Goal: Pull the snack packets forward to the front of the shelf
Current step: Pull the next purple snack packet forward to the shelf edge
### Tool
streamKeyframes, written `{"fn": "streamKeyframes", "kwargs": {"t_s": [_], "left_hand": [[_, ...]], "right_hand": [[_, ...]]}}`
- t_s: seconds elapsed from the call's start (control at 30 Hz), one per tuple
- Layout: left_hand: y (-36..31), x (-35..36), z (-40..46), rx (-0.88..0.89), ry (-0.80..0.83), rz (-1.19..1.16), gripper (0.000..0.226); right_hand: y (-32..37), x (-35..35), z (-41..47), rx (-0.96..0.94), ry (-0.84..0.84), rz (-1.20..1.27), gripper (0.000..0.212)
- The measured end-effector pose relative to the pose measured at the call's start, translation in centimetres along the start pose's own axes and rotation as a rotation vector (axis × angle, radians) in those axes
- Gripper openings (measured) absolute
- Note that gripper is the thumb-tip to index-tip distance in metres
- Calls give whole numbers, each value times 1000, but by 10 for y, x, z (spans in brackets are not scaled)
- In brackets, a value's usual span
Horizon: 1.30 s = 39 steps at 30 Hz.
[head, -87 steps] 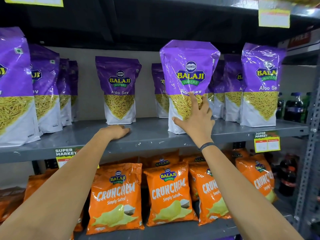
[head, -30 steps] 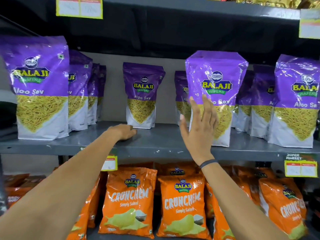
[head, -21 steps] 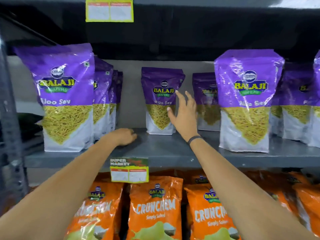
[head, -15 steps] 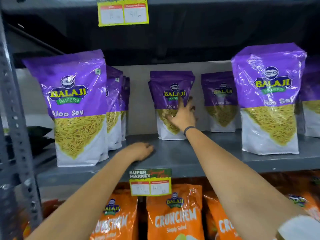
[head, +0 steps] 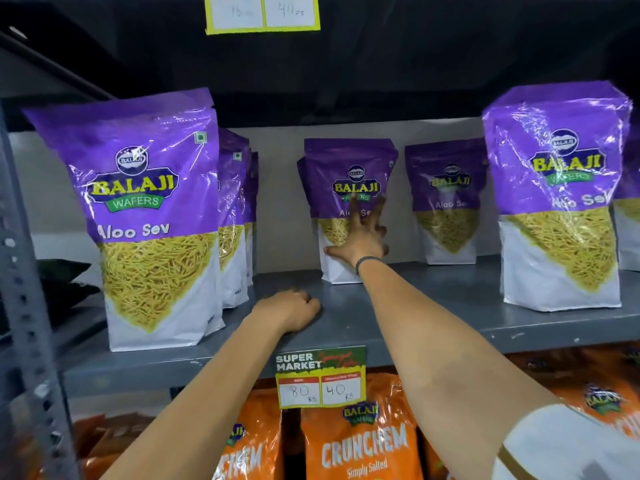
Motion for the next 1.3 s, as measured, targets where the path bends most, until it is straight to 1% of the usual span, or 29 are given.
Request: {"fn": "streamKeyframes", "kwargs": {"t_s": [0.13,0.5,0.9,1.3], "left_hand": [[-1,-1,0,-13,2,-12,58],[0,0,1,-39,16,-14,59],[0,0,4,-73,32,9,61],[-1,0,5,-66,53,33,60]], "right_hand": [[0,-2,-1,-3,8,-28,121],[-2,-19,-15,-24,-2,-1,117],[-4,-43,-43,-89,-68,-20,116],[-7,-63,-65,-122,-113,-19,116]]}}
Point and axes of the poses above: each hand's wrist, its own z-axis towards the middle knuckle, its own x-axis out of the palm, y = z × x, the point moved 1 cm from there along z, towards the middle knuckle, and after that the axes turned 6 degrees about -y, right-handed, at the moved point
